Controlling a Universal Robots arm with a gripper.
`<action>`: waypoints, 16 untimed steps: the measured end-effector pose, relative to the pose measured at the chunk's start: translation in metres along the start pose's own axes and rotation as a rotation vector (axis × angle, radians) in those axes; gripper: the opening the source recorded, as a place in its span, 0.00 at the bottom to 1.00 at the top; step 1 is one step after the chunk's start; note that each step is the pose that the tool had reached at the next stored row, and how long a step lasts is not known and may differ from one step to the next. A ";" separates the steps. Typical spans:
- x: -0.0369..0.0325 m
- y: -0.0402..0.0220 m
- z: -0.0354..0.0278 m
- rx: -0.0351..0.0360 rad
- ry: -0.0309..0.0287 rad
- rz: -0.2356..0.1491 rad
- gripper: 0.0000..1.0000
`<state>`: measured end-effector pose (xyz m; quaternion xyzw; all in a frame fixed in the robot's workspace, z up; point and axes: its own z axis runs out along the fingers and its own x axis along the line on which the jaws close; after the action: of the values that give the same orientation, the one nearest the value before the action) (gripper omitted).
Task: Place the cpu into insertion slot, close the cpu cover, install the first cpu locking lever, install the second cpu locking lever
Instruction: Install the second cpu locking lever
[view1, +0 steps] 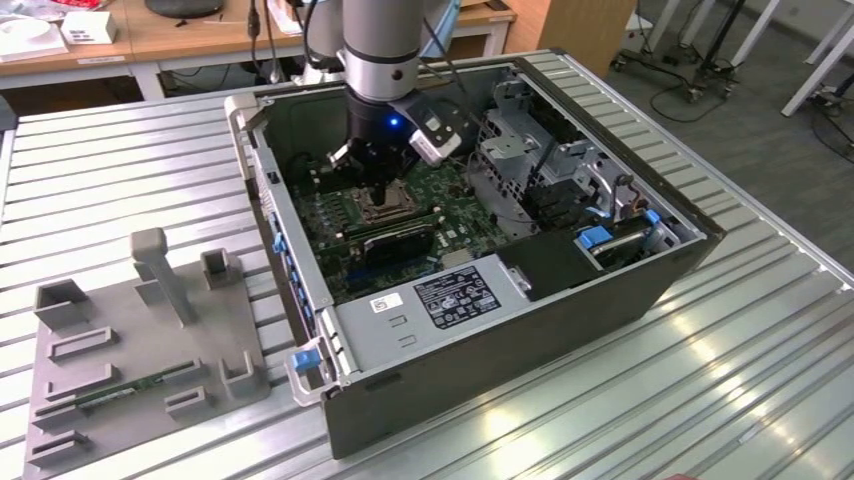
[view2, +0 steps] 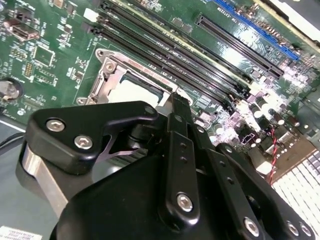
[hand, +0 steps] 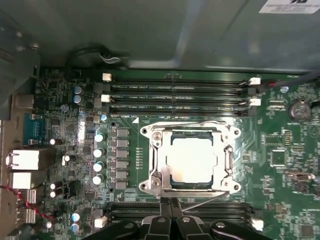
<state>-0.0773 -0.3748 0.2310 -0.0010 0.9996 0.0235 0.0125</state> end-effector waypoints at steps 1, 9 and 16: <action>0.0005 -0.0001 0.0019 0.0001 0.0000 0.000 0.11; 0.0060 -0.0008 0.0162 0.0002 0.0001 0.001 0.11; 0.0130 -0.0013 0.0276 0.0014 0.0033 0.010 0.11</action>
<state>-0.0896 -0.3748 0.2030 0.0041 0.9997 0.0229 0.0107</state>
